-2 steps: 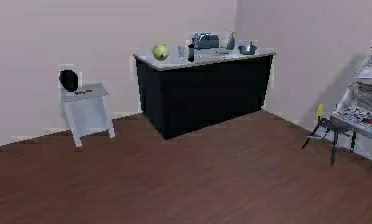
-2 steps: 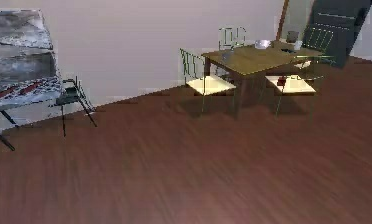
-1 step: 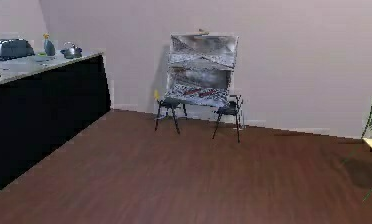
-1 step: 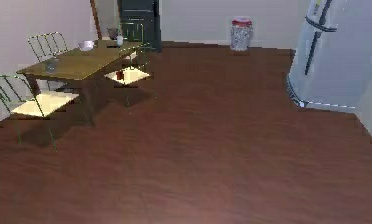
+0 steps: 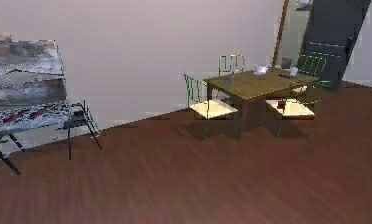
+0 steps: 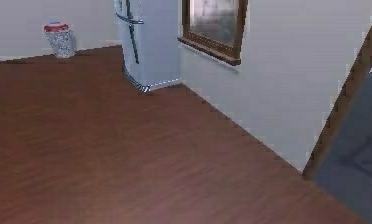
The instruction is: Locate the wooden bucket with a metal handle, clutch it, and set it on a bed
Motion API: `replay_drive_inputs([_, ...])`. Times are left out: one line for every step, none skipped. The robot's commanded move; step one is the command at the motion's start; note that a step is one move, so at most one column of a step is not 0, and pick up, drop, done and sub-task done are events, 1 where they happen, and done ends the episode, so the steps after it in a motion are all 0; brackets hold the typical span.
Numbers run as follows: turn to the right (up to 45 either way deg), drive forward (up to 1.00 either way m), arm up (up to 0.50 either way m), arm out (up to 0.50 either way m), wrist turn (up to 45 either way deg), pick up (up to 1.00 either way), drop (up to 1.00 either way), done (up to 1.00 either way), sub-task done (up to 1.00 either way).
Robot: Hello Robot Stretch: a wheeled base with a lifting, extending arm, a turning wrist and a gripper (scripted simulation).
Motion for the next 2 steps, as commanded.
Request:
replay_drive_inputs([45.0,0.0,0.0,0.0,0.0,0.0,0.0,0.0,0.0])
replay_drive_inputs([6.0,0.0,0.0,0.0,0.0,0.0,0.0,0.0,0.0])
